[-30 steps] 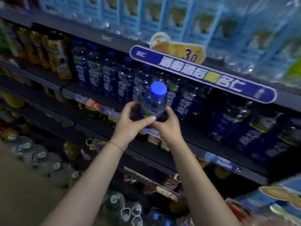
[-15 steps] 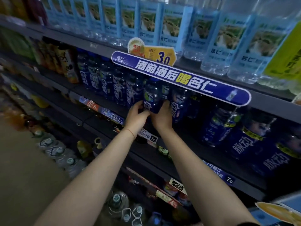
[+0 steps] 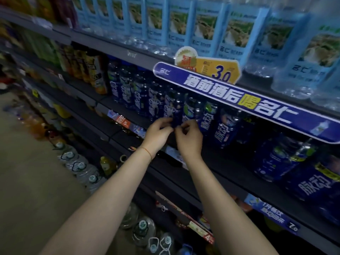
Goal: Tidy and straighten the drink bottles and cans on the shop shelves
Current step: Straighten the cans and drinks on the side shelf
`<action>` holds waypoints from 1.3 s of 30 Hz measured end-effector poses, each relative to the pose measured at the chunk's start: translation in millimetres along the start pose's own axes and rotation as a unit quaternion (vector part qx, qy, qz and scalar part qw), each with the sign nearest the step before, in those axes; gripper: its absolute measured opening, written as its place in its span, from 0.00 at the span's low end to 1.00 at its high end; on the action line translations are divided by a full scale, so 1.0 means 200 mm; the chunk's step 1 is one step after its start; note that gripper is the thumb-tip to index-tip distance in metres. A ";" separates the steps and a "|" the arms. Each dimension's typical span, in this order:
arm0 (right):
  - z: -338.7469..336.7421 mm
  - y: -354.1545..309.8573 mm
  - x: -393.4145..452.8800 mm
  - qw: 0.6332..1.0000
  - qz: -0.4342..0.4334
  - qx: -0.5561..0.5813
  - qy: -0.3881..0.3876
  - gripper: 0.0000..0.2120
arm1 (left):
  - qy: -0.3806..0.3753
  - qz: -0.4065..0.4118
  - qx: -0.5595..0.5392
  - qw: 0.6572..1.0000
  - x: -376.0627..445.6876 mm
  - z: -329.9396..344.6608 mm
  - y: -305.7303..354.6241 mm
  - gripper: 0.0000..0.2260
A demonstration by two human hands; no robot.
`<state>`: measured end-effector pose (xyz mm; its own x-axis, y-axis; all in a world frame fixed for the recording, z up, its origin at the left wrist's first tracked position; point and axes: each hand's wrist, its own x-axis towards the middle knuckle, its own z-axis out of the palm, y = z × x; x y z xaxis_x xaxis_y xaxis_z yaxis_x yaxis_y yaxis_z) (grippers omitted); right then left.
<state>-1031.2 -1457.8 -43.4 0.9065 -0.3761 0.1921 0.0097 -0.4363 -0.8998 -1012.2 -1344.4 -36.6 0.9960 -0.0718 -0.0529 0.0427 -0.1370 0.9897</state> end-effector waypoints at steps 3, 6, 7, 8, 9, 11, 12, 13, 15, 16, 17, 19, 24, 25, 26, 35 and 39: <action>0.22 -0.10 -0.04 0.998 0.003 0.044 -0.040 0.04 | 0.032 -0.022 -0.011 0.999 0.03 -0.28 -0.05 0.11; 0.53 -0.25 -0.08 0.991 0.019 0.074 -0.108 0.06 | 0.072 -0.043 -0.018 0.996 0.04 -0.67 -0.11 0.11; 0.66 -0.30 -0.10 0.987 0.024 0.085 -0.138 0.07 | 0.090 -0.048 -0.025 0.995 0.05 -0.82 -0.15 0.11; 0.80 -0.35 -0.13 0.981 0.029 0.093 -0.169 0.08 | 0.107 -0.051 -0.030 0.993 0.05 -0.98 -0.19 0.11; 0.95 -0.41 -0.15 0.975 0.035 0.098 -0.198 0.09 | 0.123 -0.057 -0.031 0.990 0.05 -1.15 -0.23 0.11; 1.28 -0.55 -0.21 0.963 0.054 0.101 -0.244 0.09 | 0.154 -0.066 -0.033 0.985 0.06 -1.52 -0.31 0.10; 1.45 -0.63 -0.24 0.957 0.065 0.104 -0.262 0.08 | 0.169 -0.070 -0.041 0.982 0.07 -1.73 -0.35 0.10; 1.63 -0.71 -0.28 0.951 0.075 0.107 -0.279 0.09 | 0.185 -0.073 -0.050 0.979 0.07 -1.95 -0.39 0.10; 2.00 -0.88 -0.33 0.941 0.095 0.107 -0.307 0.09 | 0.223 -0.078 -0.063 0.970 0.08 -2.39 -0.45 0.10; 2.17 -0.96 -0.36 0.935 0.102 0.111 -0.321 0.09 | 0.244 -0.078 -0.066 0.964 0.08 -2.61 -0.48 0.10; 2.35 -1.04 -0.38 0.928 0.108 0.120 -0.335 0.10 | 0.265 -0.078 -0.067 0.959 0.08 -2.81 -0.50 0.09; 2.67 -1.17 -0.43 0.918 0.122 0.139 -0.351 0.09 | 0.300 -0.079 -0.070 0.948 0.10 -3.13 -0.54 0.06; 3.28 -1.38 -0.48 0.906 0.131 0.169 -0.366 0.11 | 0.309 -0.097 -0.071 0.943 0.27 -3.63 -0.64 0.08; 3.39 -1.41 -0.46 0.905 0.132 0.173 -0.366 0.11 | 0.305 -0.103 -0.075 0.944 0.32 -3.71 -0.67 0.09; 3.51 -1.43 -0.44 0.904 0.137 0.177 -0.365 0.11 | 0.304 -0.109 -0.078 0.943 0.38 -3.80 -0.70 0.09; 4.81 -1.56 0.21 0.900 0.196 0.205 -0.331 0.09 | 0.282 -0.113 -0.054 0.951 1.45 -4.77 -0.94 0.10; 5.42 -1.76 0.65 0.905 0.199 0.186 -0.327 0.08 | 0.270 -0.128 -0.055 0.953 2.08 -5.25 -0.88 0.12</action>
<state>-458.2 -467.6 -126.6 0.9241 0.1740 -0.3403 -0.3418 -0.0219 -0.9395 -524.3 -313.1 -93.3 0.8461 0.4723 -0.2469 0.2673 0.0247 0.9633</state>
